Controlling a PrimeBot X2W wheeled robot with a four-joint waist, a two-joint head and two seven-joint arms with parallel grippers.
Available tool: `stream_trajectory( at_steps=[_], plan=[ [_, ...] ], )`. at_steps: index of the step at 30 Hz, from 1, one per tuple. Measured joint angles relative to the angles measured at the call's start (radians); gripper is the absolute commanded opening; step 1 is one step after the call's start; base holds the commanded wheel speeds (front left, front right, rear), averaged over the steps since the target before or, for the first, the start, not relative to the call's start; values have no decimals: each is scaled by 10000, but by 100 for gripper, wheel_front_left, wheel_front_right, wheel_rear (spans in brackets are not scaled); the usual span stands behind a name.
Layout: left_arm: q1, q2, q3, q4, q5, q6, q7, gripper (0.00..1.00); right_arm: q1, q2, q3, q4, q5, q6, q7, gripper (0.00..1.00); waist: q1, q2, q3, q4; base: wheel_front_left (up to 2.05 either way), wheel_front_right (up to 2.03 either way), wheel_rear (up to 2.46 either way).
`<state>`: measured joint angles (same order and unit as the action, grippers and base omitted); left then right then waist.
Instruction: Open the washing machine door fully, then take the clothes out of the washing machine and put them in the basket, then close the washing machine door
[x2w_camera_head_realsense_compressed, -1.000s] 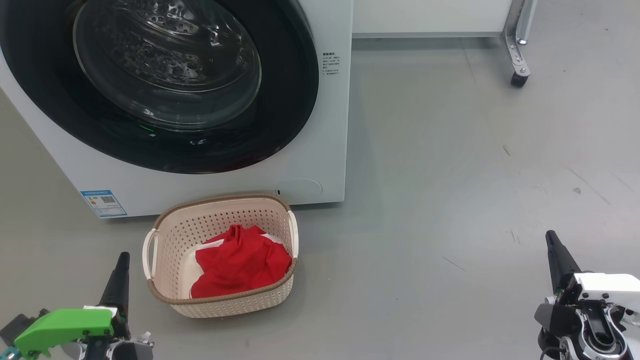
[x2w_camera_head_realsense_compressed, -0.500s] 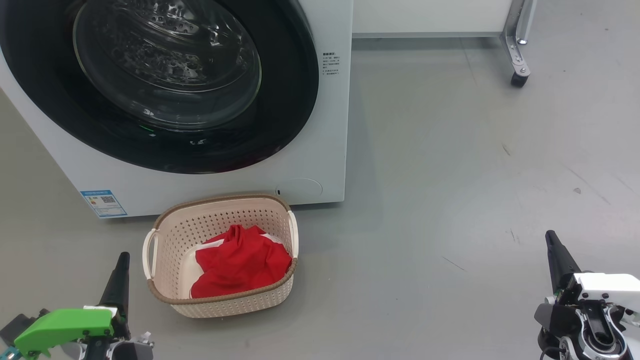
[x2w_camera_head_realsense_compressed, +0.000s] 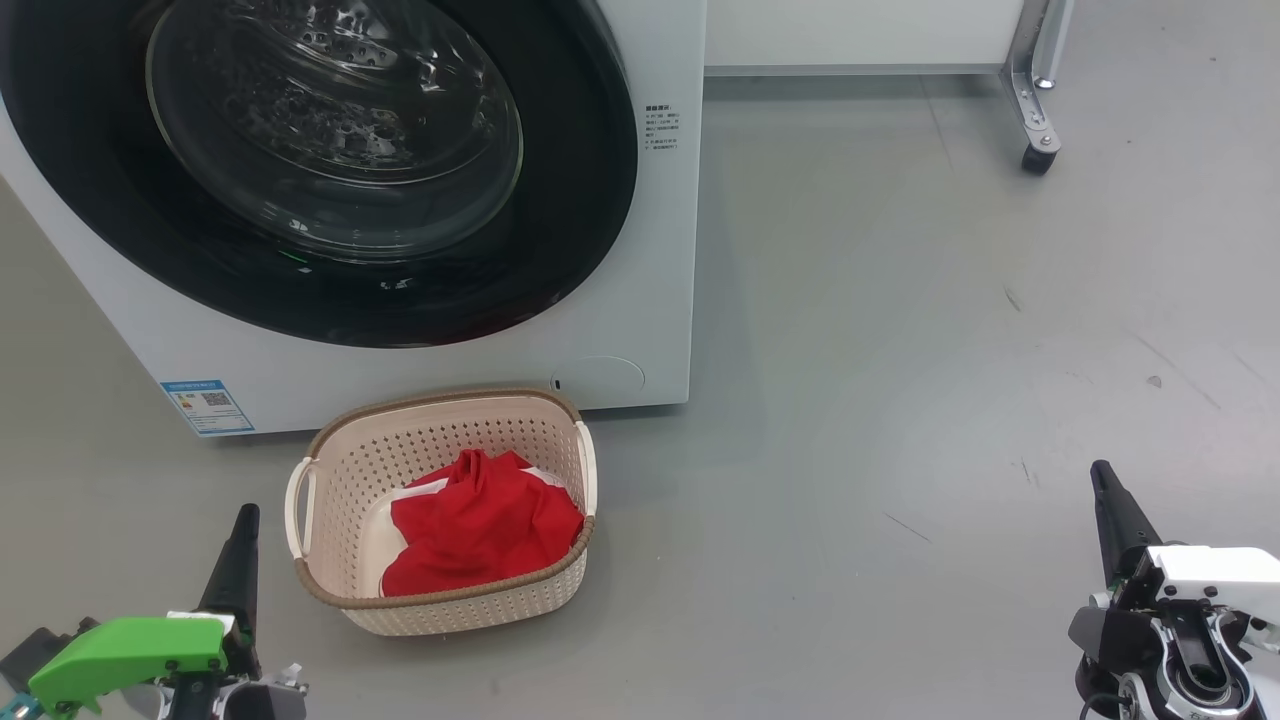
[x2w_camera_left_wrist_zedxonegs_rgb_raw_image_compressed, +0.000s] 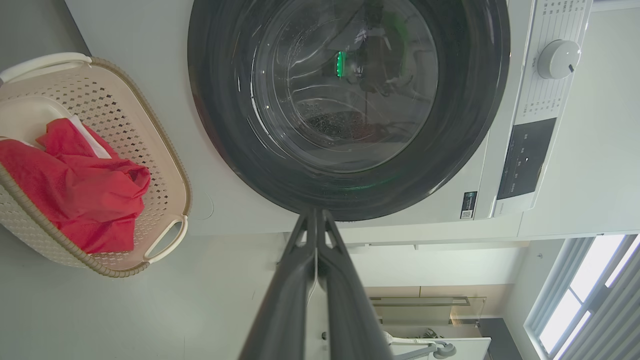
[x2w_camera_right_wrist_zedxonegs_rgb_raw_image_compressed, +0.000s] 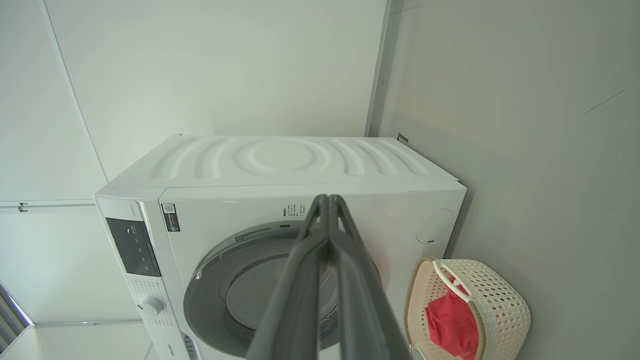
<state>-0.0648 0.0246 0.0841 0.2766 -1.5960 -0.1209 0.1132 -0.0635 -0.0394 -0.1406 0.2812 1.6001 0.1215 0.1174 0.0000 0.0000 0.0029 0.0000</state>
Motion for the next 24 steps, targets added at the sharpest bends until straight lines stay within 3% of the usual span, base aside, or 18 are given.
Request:
stream_trajectory(
  at_steps=[24],
  plan=[
    [0, 0, 0, -4, 0, 0, 0, 0, 0, 0, 6, -2, 0, 0, 0, 0, 0, 0, 0, 0, 0, 0, 0]
  ],
)
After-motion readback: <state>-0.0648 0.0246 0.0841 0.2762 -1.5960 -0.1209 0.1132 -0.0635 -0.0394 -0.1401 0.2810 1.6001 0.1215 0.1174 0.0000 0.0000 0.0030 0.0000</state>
